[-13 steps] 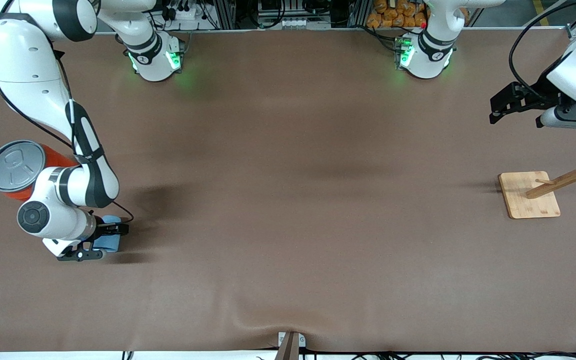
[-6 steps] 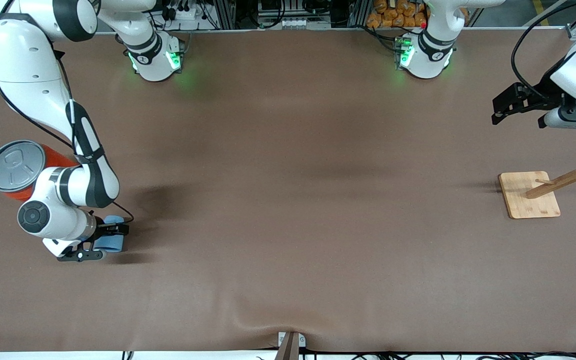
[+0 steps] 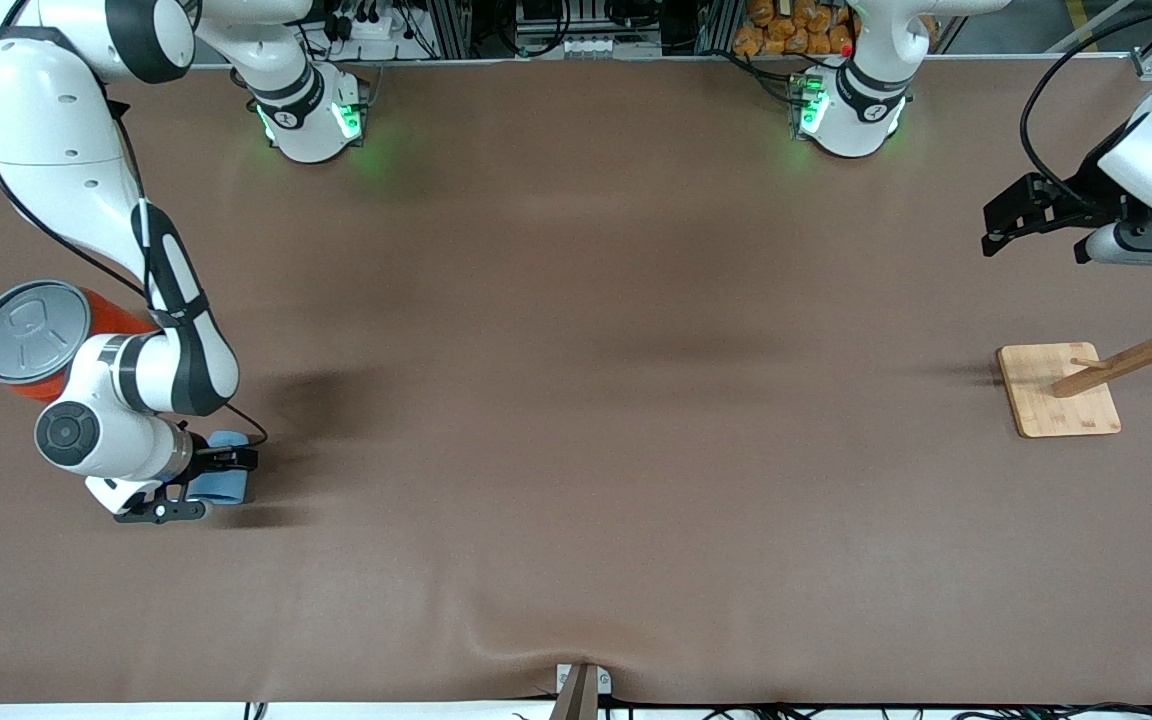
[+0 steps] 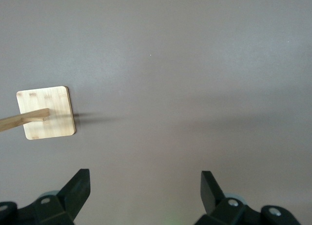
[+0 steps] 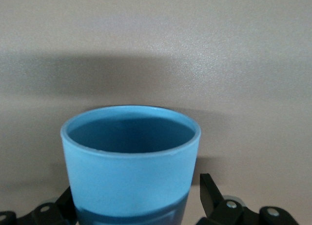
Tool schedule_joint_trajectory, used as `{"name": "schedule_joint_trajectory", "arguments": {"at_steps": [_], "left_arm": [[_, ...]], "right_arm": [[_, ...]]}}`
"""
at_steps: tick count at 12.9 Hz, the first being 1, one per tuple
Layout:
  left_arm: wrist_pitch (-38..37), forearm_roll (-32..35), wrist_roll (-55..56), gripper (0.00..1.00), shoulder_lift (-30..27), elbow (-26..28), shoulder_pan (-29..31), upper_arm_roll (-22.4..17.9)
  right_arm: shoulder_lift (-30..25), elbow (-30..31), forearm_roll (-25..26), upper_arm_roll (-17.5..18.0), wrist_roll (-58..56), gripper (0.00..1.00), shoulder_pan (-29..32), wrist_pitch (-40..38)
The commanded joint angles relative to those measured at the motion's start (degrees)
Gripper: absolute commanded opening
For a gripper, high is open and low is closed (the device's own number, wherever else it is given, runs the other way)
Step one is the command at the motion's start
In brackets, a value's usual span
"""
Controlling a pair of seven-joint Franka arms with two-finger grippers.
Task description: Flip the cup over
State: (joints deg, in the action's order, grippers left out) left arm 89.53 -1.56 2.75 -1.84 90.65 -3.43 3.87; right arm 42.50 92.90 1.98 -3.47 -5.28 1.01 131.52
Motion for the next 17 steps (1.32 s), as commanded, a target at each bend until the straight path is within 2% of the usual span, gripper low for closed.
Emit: {"name": "schedule_joint_trajectory", "arguments": {"at_steps": [1, 2, 5, 9, 12, 15, 17], "left_arm": [[0.6, -0.7, 0.7, 1.0, 0.7, -0.5, -0.1, 0.1], [0.6, -0.7, 0.7, 1.0, 0.7, -0.5, -0.2, 0.2], [0.6, -0.7, 0.7, 1.0, 0.7, -0.6, -0.5, 0.4], [0.6, -1.2, 0.7, 1.0, 0.7, -0.6, -0.7, 0.4], [1.1, -2.5, 0.7, 1.0, 1.3, -0.5, -0.6, 0.4], [1.4, -2.6, 0.7, 1.0, 2.2, -0.4, -0.8, 0.5], [1.5, -2.8, 0.6, 1.0, 2.9, -0.4, -0.7, 0.6]], "right_arm": [[0.7, -1.0, -0.7, 0.1, -1.2, 0.55, 0.2, 0.3], [0.7, -1.0, -0.7, 0.1, -1.2, 0.49, 0.2, 0.2], [0.0, -1.3, -0.7, 0.5, -1.8, 0.5, -0.2, -0.3], [-2.9, -1.5, -0.6, 3.1, -5.9, 0.51, -0.3, -2.7], [-5.1, -1.6, -0.5, 8.1, -10.3, 0.51, -2.1, -3.4], [-4.9, -3.9, 0.1, 10.2, -15.3, 0.51, -9.7, -2.4], [-4.2, -4.9, 2.7, 9.9, -16.3, 0.51, -20.6, 2.8]]}}
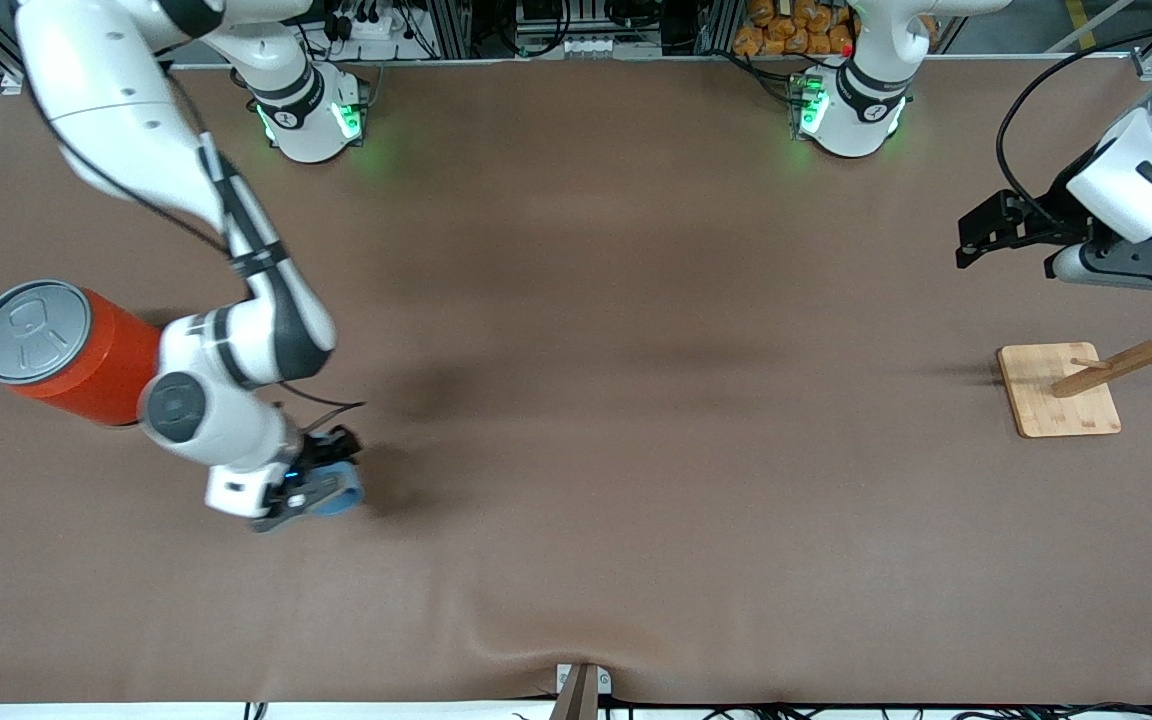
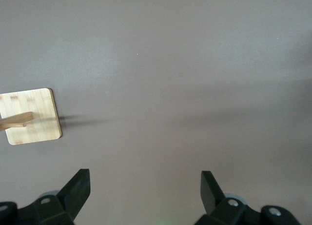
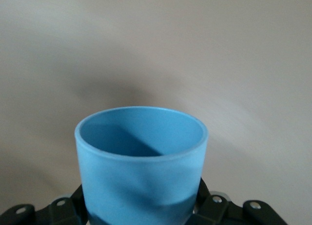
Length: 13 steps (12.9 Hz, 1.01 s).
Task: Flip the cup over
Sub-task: 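Lift the blue cup with the right gripper and carry it toward the table's middle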
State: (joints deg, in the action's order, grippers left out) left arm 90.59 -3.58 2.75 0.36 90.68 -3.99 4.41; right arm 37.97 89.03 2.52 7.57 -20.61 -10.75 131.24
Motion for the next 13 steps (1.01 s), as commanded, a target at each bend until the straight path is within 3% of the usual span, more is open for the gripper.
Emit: {"name": "schedule_joint_trajectory", "arguments": {"at_steps": [1, 3, 4, 6, 10, 12, 13], "left_arm": [[0.7, -0.8, 0.6, 1.0, 1.0, -0.4, -0.2, 0.1], [0.7, -0.8, 0.6, 1.0, 1.1, -0.2, -0.2, 0.2], [0.7, -0.8, 0.6, 1.0, 1.6, -0.2, -0.3, 0.2], [0.7, -0.8, 0.9, 1.0, 1.8, -0.3, -0.5, 0.2], [0.7, -0.7, 1.0, 1.0, 2.6, -0.2, -1.5, 0.5], [0.7, -0.7, 1.0, 1.0, 2.7, -0.1, -1.6, 0.6], [0.7, -0.8, 1.0, 1.0, 3.1, -0.2, -1.7, 0.8]], "right_arm": [[1.2, -1.3, 6.3, -1.4, -0.7, 0.51, -13.7, 6.4], [4.0, -3.8, 14.8, -1.4, -0.9, 0.5, -19.3, 9.3], [4.9, -4.6, 16.4, -1.3, -1.3, 0.5, -21.1, 9.3], [6.5, -6.7, 17.3, -1.4, -7.0, 0.5, -23.7, 9.3], [10.3, -9.1, 17.1, -1.4, -17.5, 0.51, -21.5, 10.8], [10.8, -8.8, 17.1, -1.5, -17.6, 0.61, -22.5, 13.7], [10.8, -8.6, 17.1, -1.5, -17.7, 0.78, -22.6, 15.0]]}}
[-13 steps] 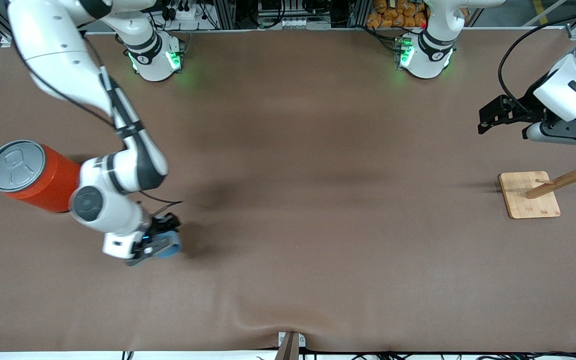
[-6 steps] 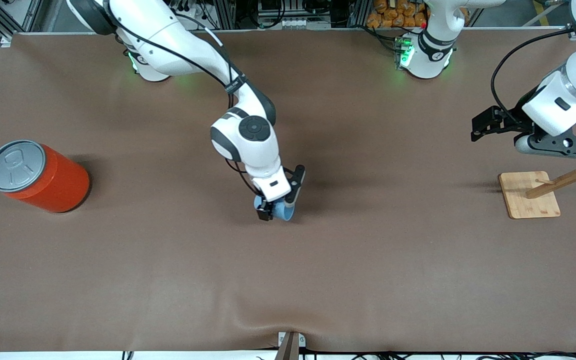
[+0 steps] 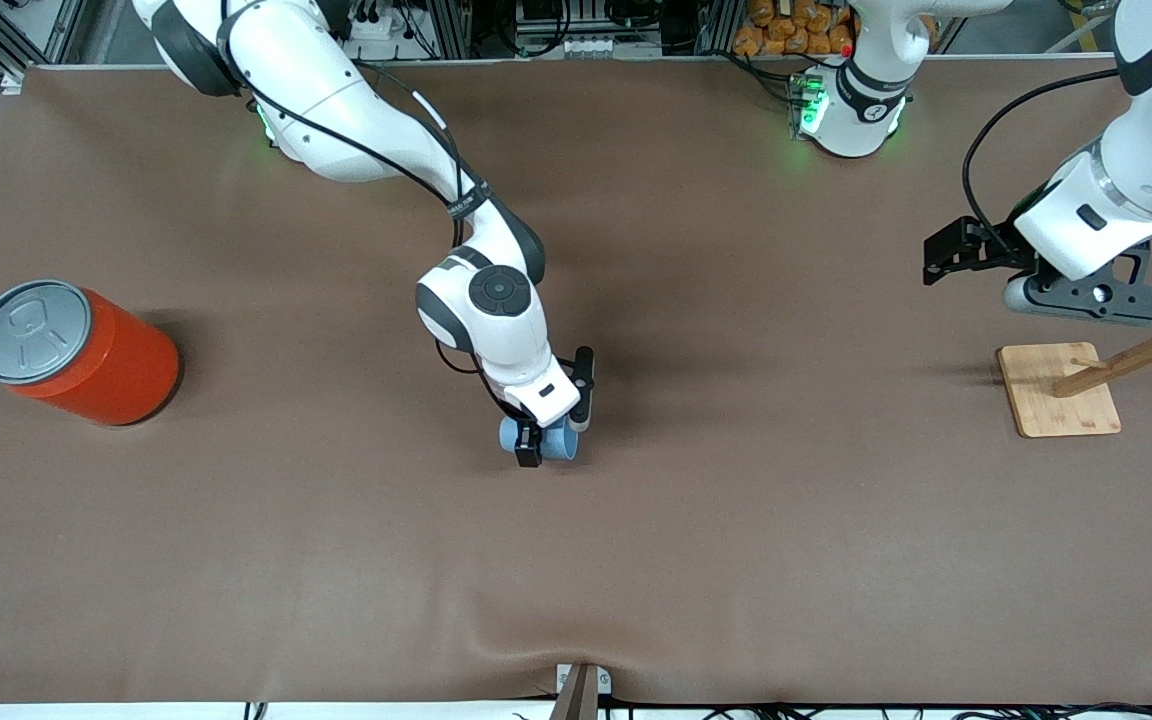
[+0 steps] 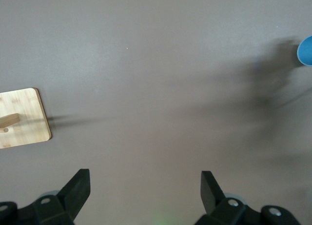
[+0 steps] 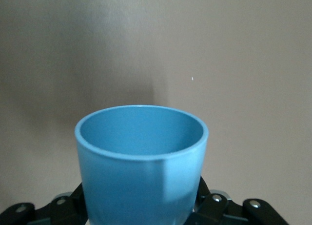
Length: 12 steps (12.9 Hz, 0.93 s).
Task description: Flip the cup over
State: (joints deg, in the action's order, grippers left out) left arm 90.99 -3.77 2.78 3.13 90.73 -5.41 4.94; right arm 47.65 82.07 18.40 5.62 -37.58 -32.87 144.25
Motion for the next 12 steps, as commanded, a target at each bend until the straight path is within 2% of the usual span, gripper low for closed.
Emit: {"name": "schedule_joint_trajectory", "arguments": {"at_steps": [1, 3, 6, 8, 10, 12], "left_arm": [[0.3, -0.6, 1.1, 1.0, 0.8, -0.3, -0.4, 0.9], [0.3, -3.1, 1.2, 1.0, 2.2, 0.0, -0.6, 1.2], [0.3, -9.6, 1.3, 1.0, 5.0, 1.2, -0.7, 1.2], [1.7, -12.2, 1.3, 1.0, 8.0, 1.7, -2.2, 1.7], [6.0, -16.3, 2.7, 1.0, 11.4, 2.9, -4.6, 2.2], [11.5, -19.9, 4.8, 1.0, 14.6, 5.8, -7.0, 2.3]], "right_arm": [[1.0, -1.6, 1.1, 0.4, -0.7, 1.0, 0.1, 2.0], [0.3, -0.5, 1.1, 0.5, -1.8, 1.0, 1.2, 1.7], [-5.2, 3.8, 0.7, 0.7, -1.4, 1.0, 1.4, -1.1], [-10.3, 4.0, -0.1, 1.0, -1.1, 1.0, 1.1, -11.1], [-15.5, 3.9, -3.7, 0.8, 1.0, 1.0, 1.6, -20.5], [-19.1, 3.9, -5.5, 0.4, 6.3, 1.0, 4.7, -27.1]]}}
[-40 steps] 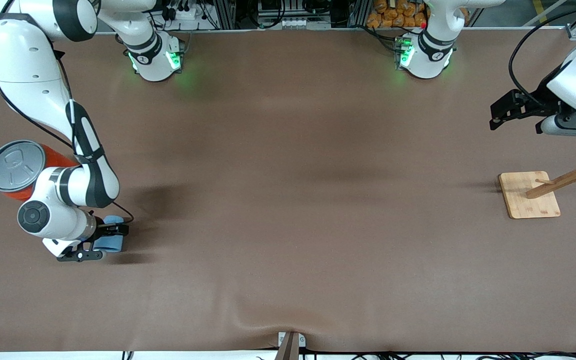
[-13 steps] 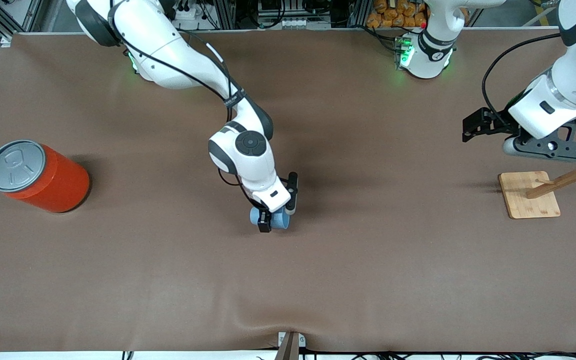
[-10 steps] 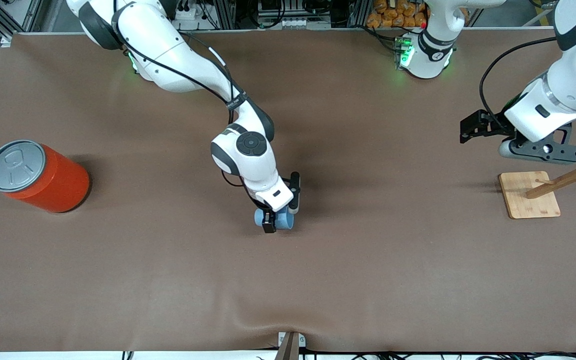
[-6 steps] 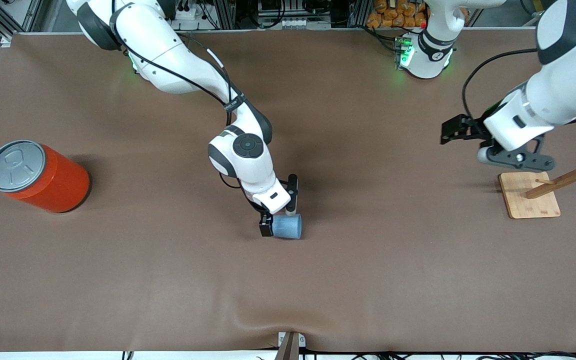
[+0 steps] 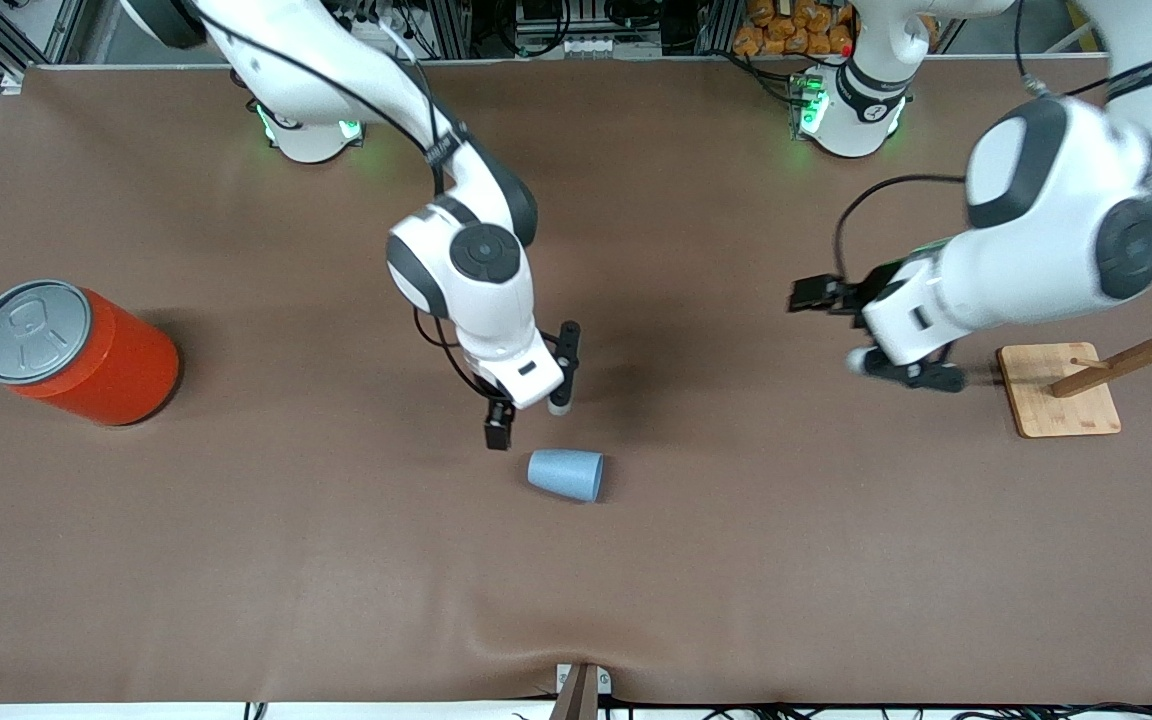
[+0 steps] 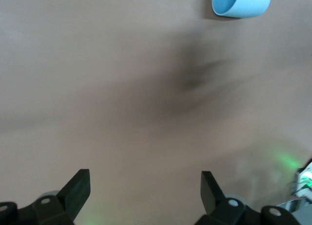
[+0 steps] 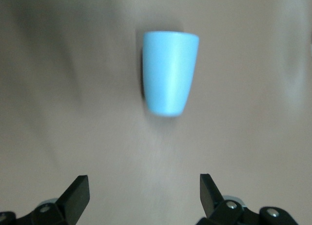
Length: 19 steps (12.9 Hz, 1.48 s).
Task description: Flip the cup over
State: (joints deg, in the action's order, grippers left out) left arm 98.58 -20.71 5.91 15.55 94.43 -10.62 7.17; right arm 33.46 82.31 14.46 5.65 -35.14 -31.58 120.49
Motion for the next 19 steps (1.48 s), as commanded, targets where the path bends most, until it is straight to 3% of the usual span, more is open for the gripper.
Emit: {"name": "schedule_joint_trajectory", "arguments": {"at_steps": [1, 4, 7, 9, 12, 14, 15, 19], "left_arm": [[5.2, -6.6, 1.7, 1.0, 4.4, 3.2, -2.0, 0.0], [9.3, -17.6, -0.2, 1.0, 9.8, 2.7, -2.6, 0.3], [21.7, -21.9, -4.9, 1.0, 17.8, -2.3, -5.2, 0.3], [24.3, -27.4, -9.8, 1.0, 22.3, -7.2, -5.3, 0.3], [28.7, -30.9, -12.1, 1.0, 28.2, -15.6, -5.6, 0.4], [34.2, -31.1, -12.1, 0.9, 32.1, -20.0, -7.4, 0.4], [36.9, -31.1, -12.2, 0.9, 33.9, -22.1, -7.9, 0.5], [46.3, -31.1, -15.1, 0.91, 39.8, -27.5, -9.9, 2.0]], "right_arm": [[-6.5, 3.6, -1.5, 0.4, 6.1, 1.0, 5.7, -6.9], [-9.6, 3.6, -1.5, 0.4, 7.5, 1.0, 15.0, -10.1], [-10.9, 3.5, -2.5, 0.5, 9.5, 1.0, 25.7, -9.5], [-11.7, 3.6, -5.5, 0.4, 16.0, 1.0, 30.5, -9.8], [-15.7, 6.2, -5.5, 0.4, 28.2, 1.0, 33.3, -13.1], [-20.7, 12.1, -5.7, 0.4, 32.9, 1.0, 33.8, -11.8], [-22.8, 14.5, -5.8, 0.4, 34.9, 1.0, 34.3, -10.7], [-27.1, 15.8, -8.3, 0.9, 46.0, 1.0, 32.2, -14.6]]}}
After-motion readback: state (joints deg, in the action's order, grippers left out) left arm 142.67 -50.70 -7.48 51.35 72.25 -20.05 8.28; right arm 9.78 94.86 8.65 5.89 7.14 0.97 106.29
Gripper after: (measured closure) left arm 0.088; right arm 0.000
